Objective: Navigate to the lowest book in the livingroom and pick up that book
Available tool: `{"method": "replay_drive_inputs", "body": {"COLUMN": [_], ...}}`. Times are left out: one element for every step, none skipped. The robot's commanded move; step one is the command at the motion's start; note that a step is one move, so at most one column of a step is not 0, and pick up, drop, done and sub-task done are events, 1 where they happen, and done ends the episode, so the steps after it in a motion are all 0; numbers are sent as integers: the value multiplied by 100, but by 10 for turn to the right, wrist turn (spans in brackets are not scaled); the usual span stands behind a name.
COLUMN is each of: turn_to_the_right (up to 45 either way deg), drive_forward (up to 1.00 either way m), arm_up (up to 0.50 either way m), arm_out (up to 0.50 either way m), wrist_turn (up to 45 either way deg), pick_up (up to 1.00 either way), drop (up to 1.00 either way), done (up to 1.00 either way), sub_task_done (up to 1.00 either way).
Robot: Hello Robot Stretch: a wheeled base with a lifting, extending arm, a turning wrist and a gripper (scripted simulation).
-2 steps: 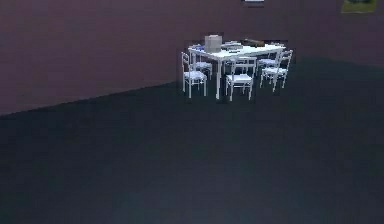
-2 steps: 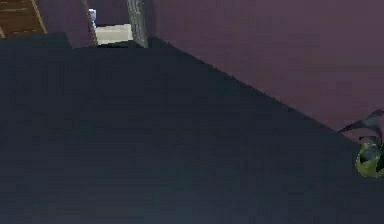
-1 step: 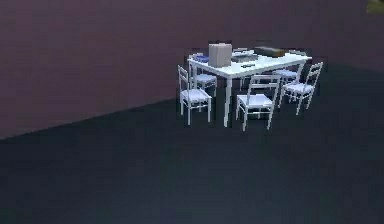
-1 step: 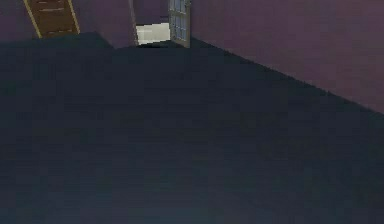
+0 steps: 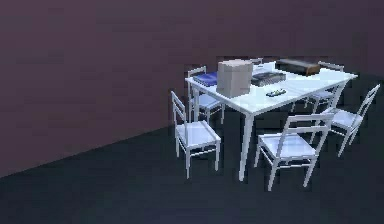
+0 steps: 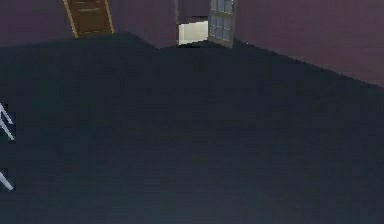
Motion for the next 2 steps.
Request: {"method": "replay_drive_inputs", "body": {"turn_to_the_right": [30, 0], "drive_forward": [0, 90], "arm_up": [0, 0], "arm_out": [0, 0], "wrist_turn": [0, 0], "pick_up": [0, 0], "drop": [0, 0], "done": [0, 0], "sub_task_done": [0, 0]}}
